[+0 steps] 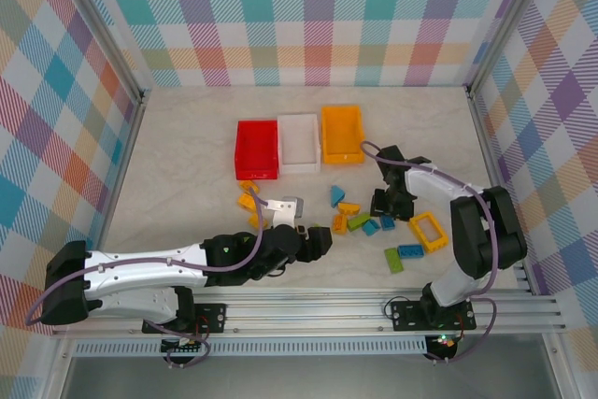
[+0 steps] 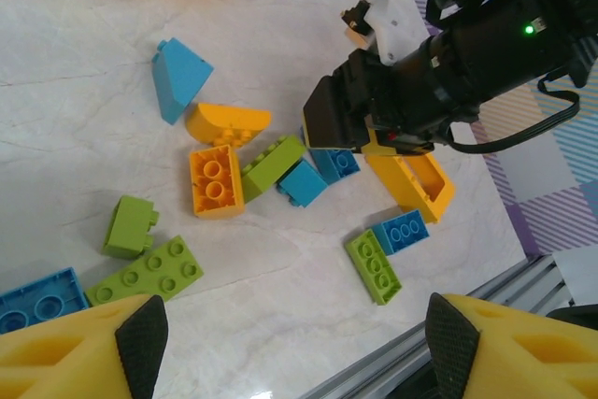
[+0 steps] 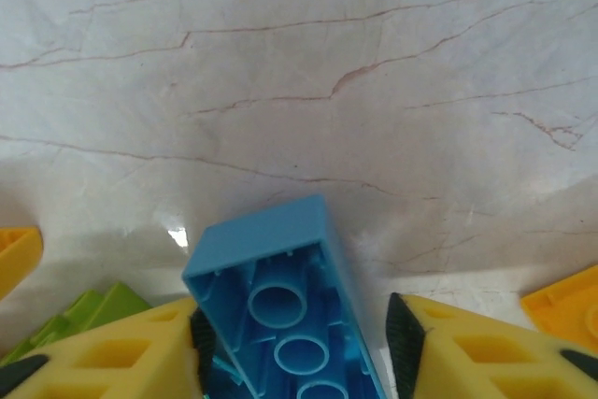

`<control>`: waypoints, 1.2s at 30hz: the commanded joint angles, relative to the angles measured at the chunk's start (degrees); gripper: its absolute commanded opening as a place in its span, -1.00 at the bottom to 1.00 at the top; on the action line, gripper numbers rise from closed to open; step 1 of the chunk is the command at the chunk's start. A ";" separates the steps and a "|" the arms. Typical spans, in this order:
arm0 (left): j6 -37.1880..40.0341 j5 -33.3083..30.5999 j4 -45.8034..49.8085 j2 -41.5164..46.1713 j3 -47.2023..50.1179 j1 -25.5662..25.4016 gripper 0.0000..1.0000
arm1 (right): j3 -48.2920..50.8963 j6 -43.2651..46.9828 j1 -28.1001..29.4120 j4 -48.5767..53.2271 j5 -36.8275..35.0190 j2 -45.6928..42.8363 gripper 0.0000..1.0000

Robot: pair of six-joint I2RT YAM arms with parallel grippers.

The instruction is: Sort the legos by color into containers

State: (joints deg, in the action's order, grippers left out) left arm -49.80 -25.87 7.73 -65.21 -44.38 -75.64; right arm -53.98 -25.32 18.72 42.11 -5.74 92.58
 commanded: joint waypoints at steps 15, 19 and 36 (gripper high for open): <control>4.52 -11.14 7.68 4.50 -4.26 -0.70 0.55 | -28.61 1.77 3.69 0.84 -2.13 10.00 -0.41; 5.08 -11.57 10.27 5.08 -4.78 -0.01 0.55 | -42.93 1.48 3.69 3.08 -3.50 21.43 -0.39; 6.17 -8.06 13.65 4.62 -5.74 4.33 0.54 | -64.43 1.17 5.27 8.84 -2.50 33.60 0.18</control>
State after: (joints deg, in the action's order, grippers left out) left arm -44.69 -34.72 19.88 -60.66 -47.97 -72.34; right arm -116.73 -24.60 23.00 49.43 -8.95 130.76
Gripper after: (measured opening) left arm 0.772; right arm 0.586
